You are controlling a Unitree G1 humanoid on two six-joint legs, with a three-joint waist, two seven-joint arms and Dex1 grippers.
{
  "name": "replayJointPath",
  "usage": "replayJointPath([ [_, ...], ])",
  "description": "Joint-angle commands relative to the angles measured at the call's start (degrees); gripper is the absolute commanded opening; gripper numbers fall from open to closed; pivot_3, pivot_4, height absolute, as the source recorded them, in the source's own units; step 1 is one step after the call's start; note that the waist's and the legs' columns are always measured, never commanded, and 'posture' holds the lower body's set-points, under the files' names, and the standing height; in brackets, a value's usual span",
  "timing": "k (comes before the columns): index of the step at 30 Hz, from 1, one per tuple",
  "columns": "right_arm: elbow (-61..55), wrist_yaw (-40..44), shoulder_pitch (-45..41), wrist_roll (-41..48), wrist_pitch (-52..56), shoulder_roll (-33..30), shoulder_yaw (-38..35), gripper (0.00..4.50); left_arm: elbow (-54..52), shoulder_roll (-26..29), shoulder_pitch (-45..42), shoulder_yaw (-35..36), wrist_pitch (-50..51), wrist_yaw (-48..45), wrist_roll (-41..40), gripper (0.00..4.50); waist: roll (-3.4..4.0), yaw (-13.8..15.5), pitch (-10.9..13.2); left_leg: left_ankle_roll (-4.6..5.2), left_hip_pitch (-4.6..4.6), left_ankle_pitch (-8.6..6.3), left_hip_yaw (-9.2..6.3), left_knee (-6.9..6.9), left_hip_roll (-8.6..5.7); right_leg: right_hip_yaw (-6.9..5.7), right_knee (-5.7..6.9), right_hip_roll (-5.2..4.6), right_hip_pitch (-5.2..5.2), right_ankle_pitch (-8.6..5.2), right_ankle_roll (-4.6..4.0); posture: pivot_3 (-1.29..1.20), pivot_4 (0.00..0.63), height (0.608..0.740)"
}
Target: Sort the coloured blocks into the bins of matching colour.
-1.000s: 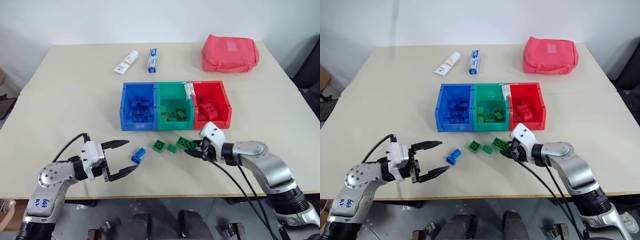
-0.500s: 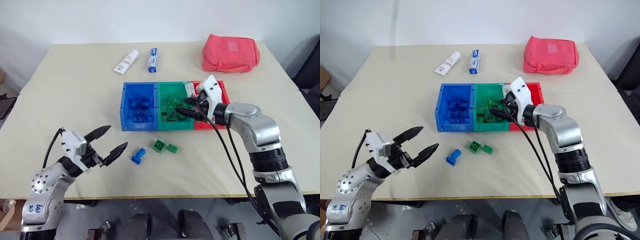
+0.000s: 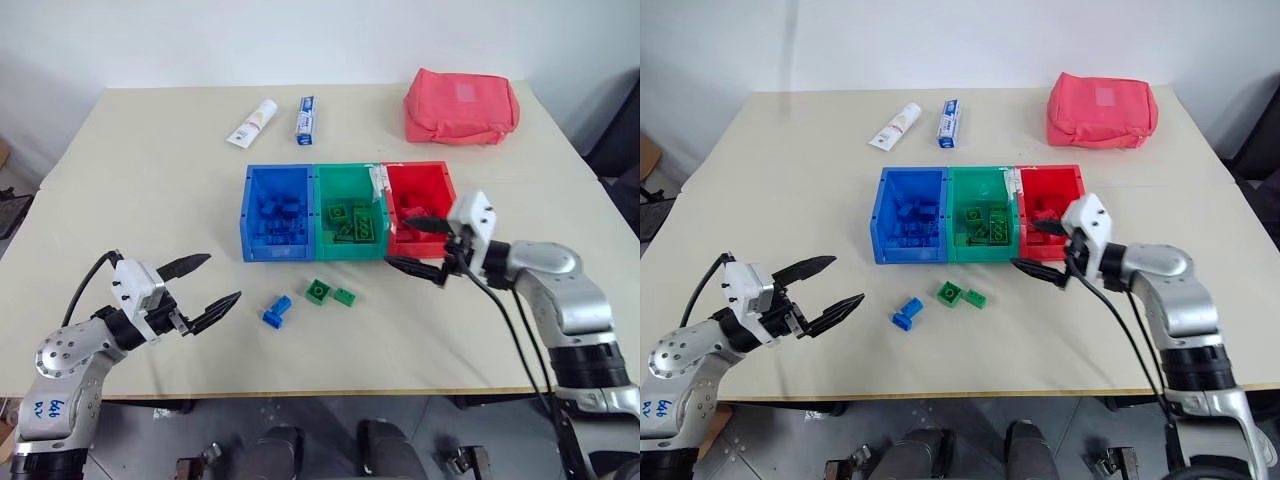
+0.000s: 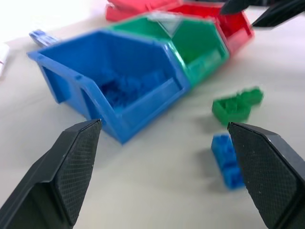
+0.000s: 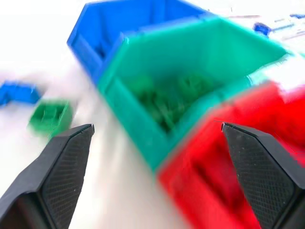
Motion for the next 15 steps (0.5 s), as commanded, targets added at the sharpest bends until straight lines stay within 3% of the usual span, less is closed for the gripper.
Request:
replayJointPath([
  [1,-0.2,7.2,5.8,2.2,-6.9,-4.8,-5.9,4.48,1.3,1.3,-1.8,-1.7,-2.4,-4.6,0.4,4.5,0.0,-0.1,0.0,0.0,0.01,0.0,0.01,0.0,0.01,0.01,0.0,0.0,0.0,0.0,0.0,0.0,0.15,0.74],
  [4,1.9,11.0,11.1,-0.3,-12.3,-9.1,-6.6,4.48,1.5,3.1,-2.7,-3.7,-1.1,-10.0,-1.2,4.5,0.0,-0.1,0.0,0.0,0.02,0.0,0.0,-0.02,0.02,0.02,0.0,-0.01,0.02,0.0,0.0,0.0,0.15,0.74],
  [8,-2.2,11.2,11.1,2.2,-8.9,-9.5,-4.5,4.48,1.0,4.5,-1.3,-4.1,0.4,-13.7,-2.4,4.5,0.04,-1.1,0.0,-0.03,0.09,0.01,0.12,-0.03,0.1,0.06,0.04,0.05,0.0,0.0,-0.01,0.0,0.15,0.74],
  [12,-9.7,6.4,6.9,1.8,-1.4,-7.6,1.7,4.48,1.3,3.7,-1.5,-3.5,1.9,-14.1,-3.6,4.5,0.05,-1.4,0.0,-0.06,0.08,0.02,0.05,-0.02,0.12,0.12,0.04,0.04,0.01,-0.01,-0.02,0.0,0.15,0.74],
  [15,-14.8,0.5,1.5,-0.9,8.5,-3.6,11.1,4.48,1.4,3.0,-2.2,-3.2,1.8,-13.1,-3.2,4.5,0.05,-1.4,0.0,-0.06,0.07,0.02,-0.02,-0.01,0.1,0.14,0.04,0.01,0.01,-0.01,-0.02,0.0,0.15,0.74],
])
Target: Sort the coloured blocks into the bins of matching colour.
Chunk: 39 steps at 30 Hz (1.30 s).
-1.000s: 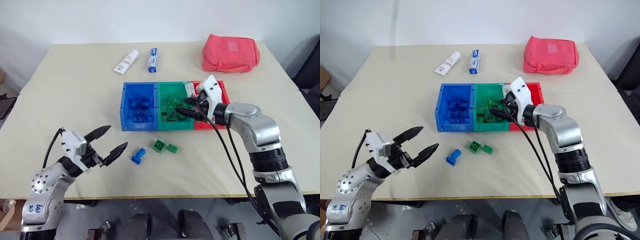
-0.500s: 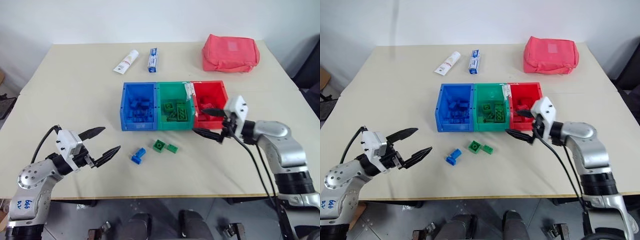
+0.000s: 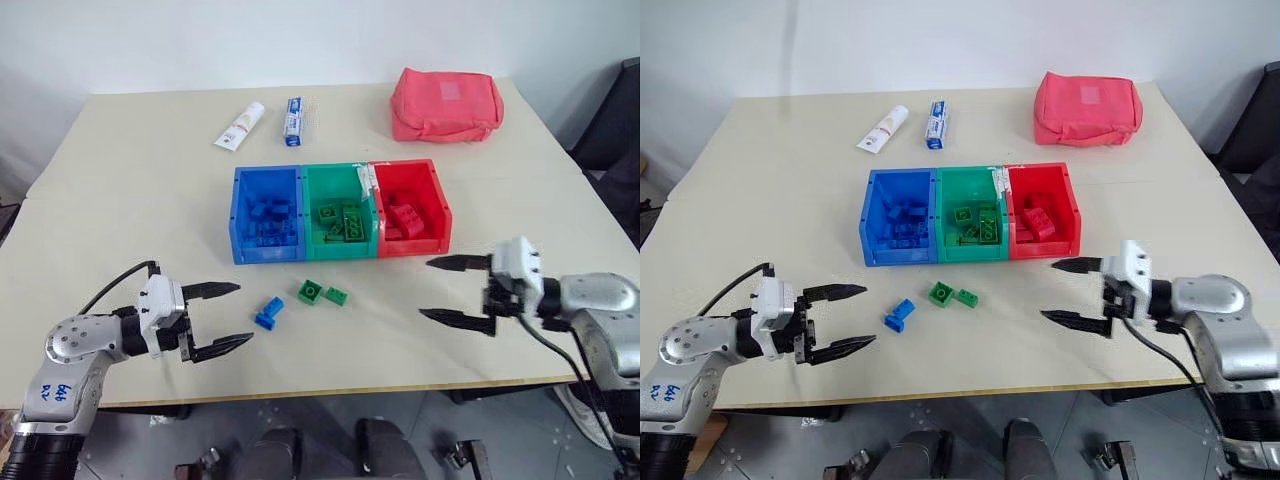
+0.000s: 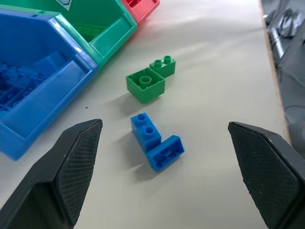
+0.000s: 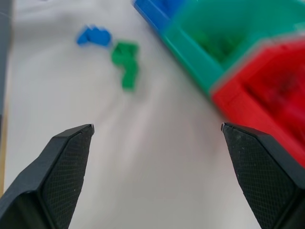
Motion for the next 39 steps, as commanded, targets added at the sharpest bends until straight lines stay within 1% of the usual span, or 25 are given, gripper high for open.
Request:
replayJointPath([
  [1,-6.6,-7.0,-4.6,-2.5,10.3,4.1,9.2,4.48,-0.9,-0.4,-0.7,1.0,-0.1,1.0,-0.8,4.5,0.0,0.0,0.0,-0.01,0.0,0.0,-0.01,-0.01,0.0,0.01,0.0,0.0,-0.01,0.0,-0.01,0.0,0.15,0.74],
  [4,-6.5,-13.2,-7.9,-7.7,16.7,7.4,15.7,4.48,-2.2,-0.4,0.5,1.2,-0.1,1.1,-0.6,4.5,0.0,0.5,0.0,-0.04,-0.07,-0.02,-0.11,-0.03,-0.03,0.03,-0.01,-0.03,-0.07,-0.01,-0.03,0.0,0.15,0.74],
  [7,-4.4,-15.9,-9.6,-12.1,18.5,8.8,20.4,4.48,-3.4,-0.3,1.8,1.6,-0.1,1.7,-0.5,4.5,-0.01,1.2,0.0,0.01,-0.13,-0.04,-0.11,-0.02,-0.12,0.01,-0.02,-0.09,-0.11,-0.01,-0.03,0.0,0.15,0.74],
  [10,-3.3,-18.2,-11.5,-14.6,20.8,10.4,22.9,4.48,-4.4,-0.4,3.0,2.1,0.0,2.7,-0.5,4.5,-0.01,1.3,0.0,0.03,-0.14,-0.04,-0.12,0.02,-0.15,-0.01,-0.03,-0.11,-0.08,-0.01,-0.03,0.0,0.15,0.74],
  [11,-3.0,-19.0,-12.1,-14.8,21.5,11.2,23.2,4.31,-4.7,-0.5,3.4,2.3,0.0,3.1,-0.5,4.5,-0.02,1.2,0.0,0.03,-0.13,-0.04,-0.13,0.04,-0.14,-0.01,-0.03,-0.11,-0.07,-0.01,-0.03,0.0,0.15,0.74],
  [13,-3.1,-19.5,-13.1,-15.4,22.7,12.2,24.0,3.89,-5.2,-0.6,4.1,2.5,-0.1,3.5,-0.5,4.5,-0.01,1.1,0.0,0.0,-0.12,-0.02,-0.11,0.03,-0.12,-0.01,0.0,-0.09,-0.08,-0.01,-0.03,0.0,0.15,0.74],
  [17,-3.6,-19.2,-13.7,-16.6,23.6,11.7,25.1,2.57,-5.7,-0.9,4.5,2.6,-0.3,4.3,-0.5,4.5,-0.01,1.0,0.0,-0.03,-0.09,-0.01,-0.09,-0.02,-0.07,-0.01,0.02,-0.04,-0.1,-0.01,-0.03,0.0,0.15,0.74],
  [23,-3.5,-18.8,-14.4,-16.0,23.4,11.7,23.3,0.52,-6.1,-1.9,4.8,2.2,-0.9,5.4,-0.1,4.5,-0.02,1.1,0.0,-0.03,-0.1,-0.01,-0.09,-0.01,-0.08,-0.03,0.01,-0.04,-0.09,-0.01,-0.03,0.0,0.15,0.74],
  [25,-4.3,-18.3,-14.5,-14.2,25.7,11.0,21.3,0.47,-6.5,-2.3,5.1,2.4,-0.8,6.0,-0.2,4.5,-0.02,1.1,0.0,-0.03,-0.1,-0.01,-0.09,-0.01,-0.09,-0.03,0.01,-0.04,-0.09,-0.01,-0.03,0.0,0.15,0.74],
  [27,-5.1,-18.8,-14.7,-12.0,26.8,11.0,17.3,0.47,-7.1,-3.2,5.3,3.7,0.0,7.7,-1.3,4.5,-0.02,1.1,0.0,-0.03,-0.1,-0.01,-0.1,-0.01,-0.09,-0.03,0.01,-0.04,-0.09,-0.01,-0.03,0.0,0.15,0.74],
  [29,-5.3,-19.3,-15.5,-9.2,27.2,11.7,12.9,0.47,-8.1,-3.6,5.8,5.3,3.6,9.8,-4.0,4.5,-0.02,1.1,0.0,-0.03,-0.11,-0.01,-0.09,0.0,-0.09,-0.03,0.01,-0.04,-0.1,-0.01,-0.03,0.0,0.15,0.74],
  [30,-3.0,-21.8,-18.3,-8.9,26.0,13.5,10.0,0.47,-8.2,-4.5,5.6,6.8,4.7,11.7,-5.4,4.5,-0.02,1.0,0.0,-0.03,-0.1,-0.01,-0.09,-0.01,-0.08,-0.02,0.02,-0.04,-0.09,-0.01,-0.03,0.0,0.15,0.74],
  [32,2.6,-27.5,-23.3,-10.3,22.3,16.9,6.8,0.47,-8.2,-5.7,5.5,8.3,5.3,14.0,-6.2,4.5,-0.01,0.5,0.0,-0.03,-0.09,-0.01,0.02,-0.03,-0.05,-0.03,0.04,0.01,-0.14,-0.01,-0.03,0.0,0.15,0.74],
  [33,4.3,-29.0,-24.7,-10.8,21.6,17.9,6.0,0.47,-8.3,-6.0,5.4,8.6,5.5,14.6,-6.2,4.5,-0.01,0.4,0.0,-0.05,-0.08,0.01,0.05,-0.02,-0.05,-0.05,0.11,0.02,-0.18,-0.02,-0.03,0.0,0.15,0.74],
  [35,8.4,-29.4,-27.1,-11.8,19.5,19.2,6.5,0.47,-8.7,-6.4,5.4,8.5,5.5,15.3,-5.8,4.5,-0.03,0.4,0.0,-0.07,-0.05,0.02,0.01,-0.04,-0.04,-0.05,0.21,0.02,-0.18,-0.02,-0.03,0.0,0.15,0.74],
  [37,11.7,-29.3,-28.8,-12.6,17.6,20.0,7.3,1.2,-8.8,-6.7,5.2,8.5,5.4,15.9,-5.5,4.5,-0.07,0.4,0.0,-0.08,-0.05,0.01,-0.04,-0.09,-0.03,-0.04,0.23,0.02,-0.18,-0.02,-0.04,0.0,0.15,0.74],
  [39,14.6,-28.9,-30.2,-13.2,15.8,20.4,7.6,1.76,-9.0,-6.9,5.2,8.6,5.1,16.7,-5.1,4.5,-0.07,0.5,0.0,-0.05,-0.08,0.01,-0.05,-0.1,-0.08,-0.05,0.32,-0.02,-0.17,-0.02,-0.04,0.0,0.15,0.74],
])
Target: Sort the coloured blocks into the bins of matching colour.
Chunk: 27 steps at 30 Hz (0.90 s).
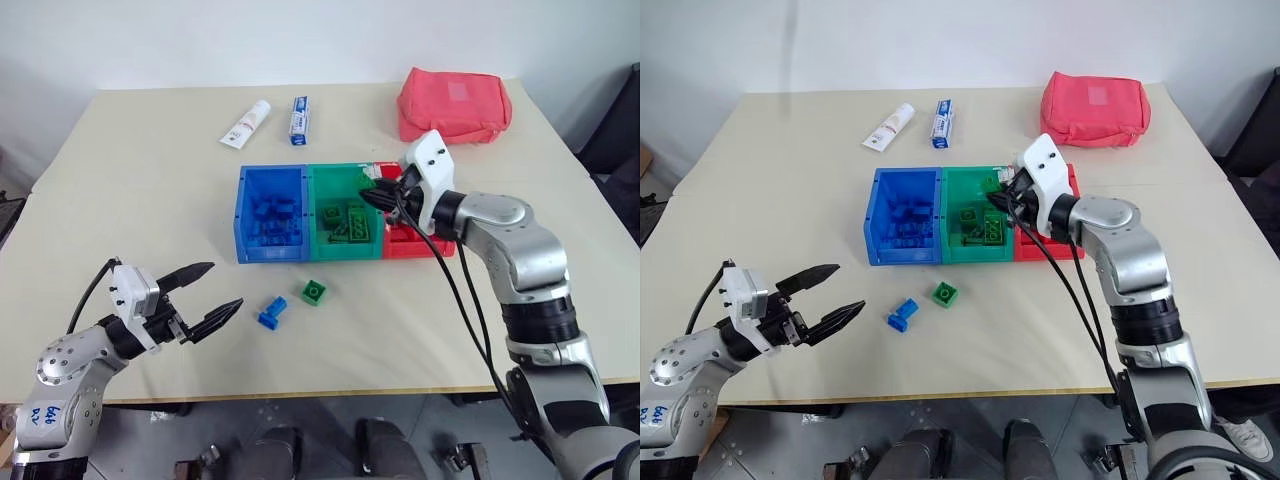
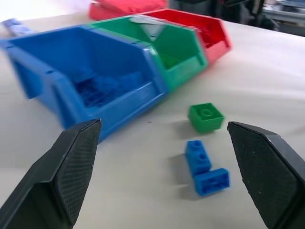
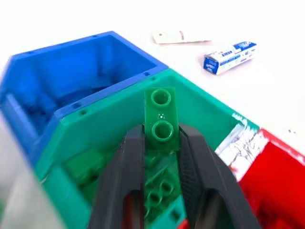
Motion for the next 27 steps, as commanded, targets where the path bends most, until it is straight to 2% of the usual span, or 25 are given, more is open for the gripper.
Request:
replayJointPath([
  [1,4.1,0.5,-2.1,-0.9,-3.9,0.5,0.4,2.11,-1.9,-0.1,-0.1,1.6,-0.7,1.4,0.0,4.5,0.0,0.0,0.0,0.02,-0.01,-0.01,0.0,0.01,-0.03,-0.01,0.02,-0.02,0.0,0.0,0.0,0.0,0.15,0.74],
  [6,6.1,2.9,-2.5,-0.6,-6.8,-0.8,-0.3,3.88,-1.5,0.5,0.6,3.0,-1.1,2.8,0.7,4.5,0.0,-0.1,0.0,0.06,-0.03,0.0,0.02,0.02,-0.03,-0.07,0.01,-0.03,-0.02,0.0,0.0,0.0,0.15,0.74],
  [8,4.5,6.5,-0.5,0.9,-9.7,-2.5,-1.3,4.44,-0.9,2.0,1.3,3.5,0.4,2.5,1.1,4.5,0.0,-0.1,0.0,0.05,-0.02,0.01,0.02,0.02,-0.01,-0.07,-0.02,-0.01,-0.02,0.0,0.0,0.0,0.15,0.74],
  [11,-0.1,21.1,8.2,6.2,-19.6,-8.1,-3.7,4.44,2.7,6.0,1.2,4.1,0.3,2.5,5.4,4.5,0.0,0.3,0.0,0.04,-0.02,-0.01,-0.03,-0.04,0.01,-0.05,-0.05,0.0,0.02,0.0,0.0,0.0,0.15,0.74],
  [16,-1.7,31.3,19.7,12.8,-27.5,-13.0,-10.1,4.44,5.8,10.6,1.7,2.8,3.7,-0.6,6.5,4.5,0.0,0.6,0.0,0.14,-0.02,-0.04,0.06,0.02,-0.05,-0.06,-0.37,-0.04,0.11,0.02,0.03,0.0,0.15,0.74],
  [18,-3.1,35.9,23.5,15.6,-27.1,-15.8,-12.0,4.44,5.0,10.6,1.5,2.0,3.0,-0.8,7.3,4.5,0.05,0.7,0.0,0.14,0.0,-0.04,0.07,0.04,-0.04,-0.05,-0.37,-0.05,0.13,0.02,0.04,0.0,0.15,0.74],
  [22,-4.0,37.6,26.7,17.0,-28.6,-17.8,-14.1,4.44,-1.2,10.9,-1.2,-2.4,7.3,-0.2,6.6,4.5,0.05,0.4,0.0,0.09,0.04,-0.04,0.09,0.03,0.05,0.02,-0.36,-0.02,0.13,0.02,0.03,0.0,0.15,0.74],
  [25,-6.9,35.9,29.1,18.4,-27.3,-18.1,-15.7,4.44,-7.5,10.0,-6.1,-8.6,17.2,4.1,5.6,4.5,0.05,0.8,0.0,0.07,0.04,-0.02,0.04,0.06,0.05,0.08,-0.33,-0.03,0.16,0.02,0.03,0.0,0.15,0.74],
  [27,-10.1,35.8,32.1,19.1,-27.0,-18.8,-16.3,4.44,-11.4,8.0,-11.3,-15.3,24.0,8.0,7.2,4.5,0.06,1.4,0.0,0.07,0.03,-0.02,0.02,0.08,0.01,0.09,-0.31,-0.06,0.17,0.02,0.03,0.0,0.15,0.74],
])
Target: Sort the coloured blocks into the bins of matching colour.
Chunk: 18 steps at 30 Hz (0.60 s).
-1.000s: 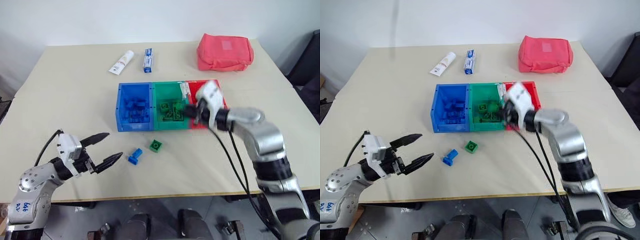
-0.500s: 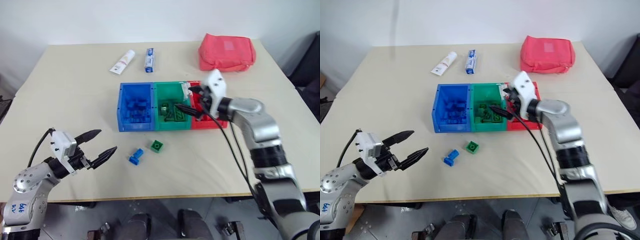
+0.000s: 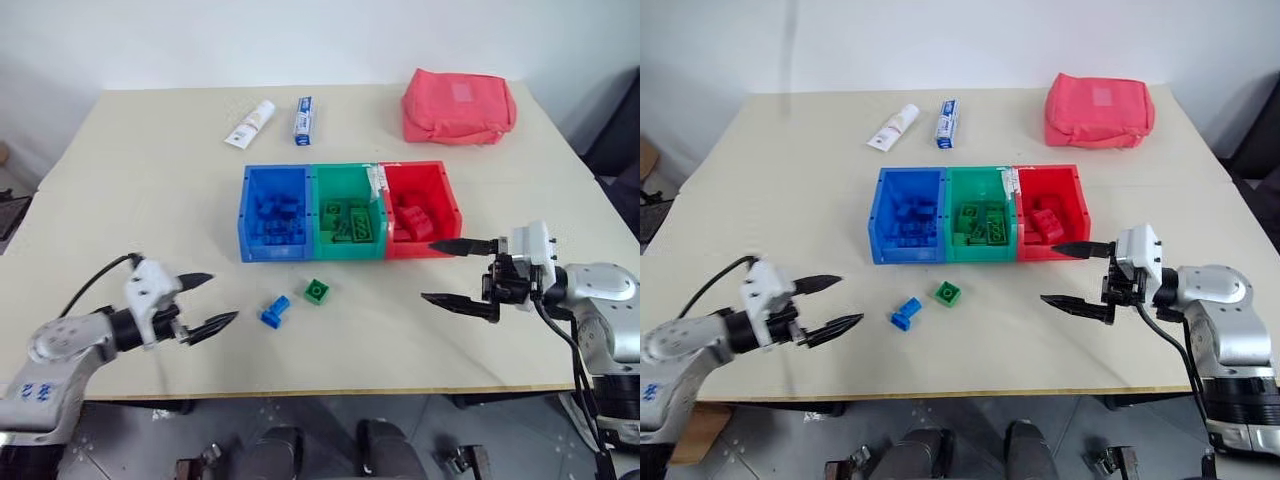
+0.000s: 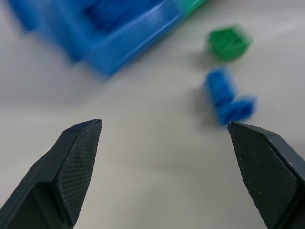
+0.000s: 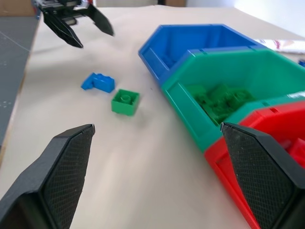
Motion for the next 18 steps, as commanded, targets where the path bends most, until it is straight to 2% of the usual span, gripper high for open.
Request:
replayJointPath([
  [1,-5.8,-0.2,3.7,1.9,-0.4,-1.4,-2.4,4.44,-7.7,-3.4,-7.2,-9.0,12.5,6.8,-0.1,4.5,0.0,0.6,0.0,0.02,0.0,0.0,-0.03,0.02,-0.03,-0.01,0.0,-0.01,0.01,0.0,0.0,0.0,0.15,0.74],
  [5,-8.6,-1.8,7.9,2.2,0.8,-2.5,-3.7,4.44,-7.2,-12.9,-20.0,-18.2,28.6,16.7,1.5,4.5,-0.02,1.4,0.0,0.04,-0.05,-0.01,-0.01,0.15,-0.07,-0.06,0.08,0.03,0.0,0.03,0.05,0.0,0.15,0.74],
  [9,-12.9,-4.4,11.6,2.7,1.5,-2.3,-4.7,4.44,-1.5,-18.8,-27.9,-25.1,35.6,22.6,6.2,4.5,-0.1,1.1,0.0,0.03,-0.03,-0.02,0.07,0.29,-0.05,-0.12,0.23,0.13,0.0,0.03,0.07,0.0,0.15,0.74],
  [13,-16.9,-6.8,16.2,2.9,1.6,-2.1,-6.2,4.44,2.0,-21.6,-32.9,-30.7,41.8,24.0,8.2,4.5,-0.13,1.2,0.0,0.0,-0.01,-0.02,0.14,0.26,0.0,-0.16,0.29,0.21,-0.08,0.03,0.07,0.0,0.15,0.74],
  [17,-19.5,-9.4,19.7,3.3,2.0,-2.1,-8.1,4.44,1.7,-19.3,-35.5,-35.6,44.8,22.9,9.9,4.5,-0.16,1.4,0.1,0.01,-0.02,-0.03,0.1,0.37,-0.06,-0.12,0.27,0.19,-0.02,0.03,0.07,0.0,0.15,0.74],
  [18,-19.8,-9.8,20.4,3.3,1.9,-2.0,-8.4,4.5,1.6,-19.3,-35.4,-35.3,44.7,22.6,9.8,4.11,-0.16,1.4,0.1,0.01,-0.02,-0.03,0.1,0.39,-0.06,-0.1,0.28,0.19,-0.01,0.03,0.07,0.0,0.15,0.74],
])
